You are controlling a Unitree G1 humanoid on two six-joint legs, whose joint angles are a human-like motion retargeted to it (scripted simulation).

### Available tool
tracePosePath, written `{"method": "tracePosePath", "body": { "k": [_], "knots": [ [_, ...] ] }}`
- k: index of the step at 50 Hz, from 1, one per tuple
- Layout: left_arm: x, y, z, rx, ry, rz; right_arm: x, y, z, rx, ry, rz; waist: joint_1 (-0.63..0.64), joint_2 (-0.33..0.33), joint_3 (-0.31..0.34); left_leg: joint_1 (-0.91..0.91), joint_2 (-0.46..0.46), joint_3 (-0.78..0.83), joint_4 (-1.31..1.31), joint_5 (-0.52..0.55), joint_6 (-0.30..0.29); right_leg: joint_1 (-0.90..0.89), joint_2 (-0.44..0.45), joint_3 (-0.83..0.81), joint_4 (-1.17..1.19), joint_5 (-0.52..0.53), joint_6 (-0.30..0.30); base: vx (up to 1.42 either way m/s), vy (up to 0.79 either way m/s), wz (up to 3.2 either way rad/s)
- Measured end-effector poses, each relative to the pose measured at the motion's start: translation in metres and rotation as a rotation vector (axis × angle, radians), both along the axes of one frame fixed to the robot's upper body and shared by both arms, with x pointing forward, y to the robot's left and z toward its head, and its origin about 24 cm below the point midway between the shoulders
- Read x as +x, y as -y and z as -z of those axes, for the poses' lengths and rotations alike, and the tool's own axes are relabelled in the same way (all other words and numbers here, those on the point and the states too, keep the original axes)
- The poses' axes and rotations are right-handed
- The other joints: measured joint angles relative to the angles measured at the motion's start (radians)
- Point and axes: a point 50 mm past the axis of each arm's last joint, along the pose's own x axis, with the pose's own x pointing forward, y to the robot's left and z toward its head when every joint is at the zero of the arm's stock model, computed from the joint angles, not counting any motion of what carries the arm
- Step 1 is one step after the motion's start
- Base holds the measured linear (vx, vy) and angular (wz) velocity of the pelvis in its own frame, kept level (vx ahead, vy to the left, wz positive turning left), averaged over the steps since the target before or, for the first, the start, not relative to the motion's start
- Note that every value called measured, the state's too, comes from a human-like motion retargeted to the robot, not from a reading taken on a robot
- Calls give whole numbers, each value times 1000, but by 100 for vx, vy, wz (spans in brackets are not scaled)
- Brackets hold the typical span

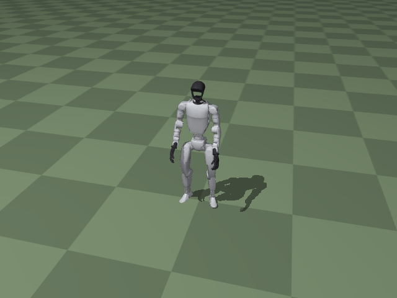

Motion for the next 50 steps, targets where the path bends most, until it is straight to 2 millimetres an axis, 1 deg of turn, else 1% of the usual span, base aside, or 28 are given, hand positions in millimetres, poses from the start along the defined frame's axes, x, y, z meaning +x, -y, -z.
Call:
{"method": "tracePosePath", "body": {
  "k": [5, 16, 22, 28, 35, 42, 50],
  "knots": [
    [-3, 1, 1, -1, -4, 3, 3, 3, -2, -13, 15, -14, -14, -5, 7, 2, 4, -5, 3, -1, -7, 7, 3, -7, -2, 0, -4, 0, 0, 0],
    [-26, -3, 11, 2, -80, -35, 17, 6, -9, -19, 66, 3, -30, -10, 13, 13, 6, 22, 1, -6, 3, 1, 7, 19, 0, 4, 4, 0, 0, -3],
    [-31, -3, 13, -3, -88, -48, 19, 6, -9, -10, 65, 8, -18, -2, 13, 17, 4, 38, -2, -6, 11, -9, 8, 38, 4, 6, 13, 0, 0, 0],
    [-28, -3, 11, -2, -75, -36, 12, 6, -5, -13, 29, -10, 2, 12, 11, 16, 1, 41, -3, -5, 16, -14, 6, 43, 7, 6, 17, 0, 0, 0],
    [-16, -5, 7, 9, -48, -19, 8, 5, -3, -22, 7, -26, 16, 12, 9, 8, -1, 24, -2, -1, 15, -11, 2, 28, 6, 5, 10, 0, 0, 3],
    [-7, -1, 2, 1, -6, 2, 16, 9, -9, -32, 58, -31, -1, 14, 18, 3, 1, -1, 2, 1, -1, 2, 1, 1, 3, 2, 0, -1, 0, 17],
    [-9, 4, 4, -1, -18, 6, 24, 8, -12, -33, 85, -35, -18, 13, 25, 5, 4, -9, 6, 0, -6, 11, 2, -7, 2, 2, -6, 0, 0, 0]
  ]
}}
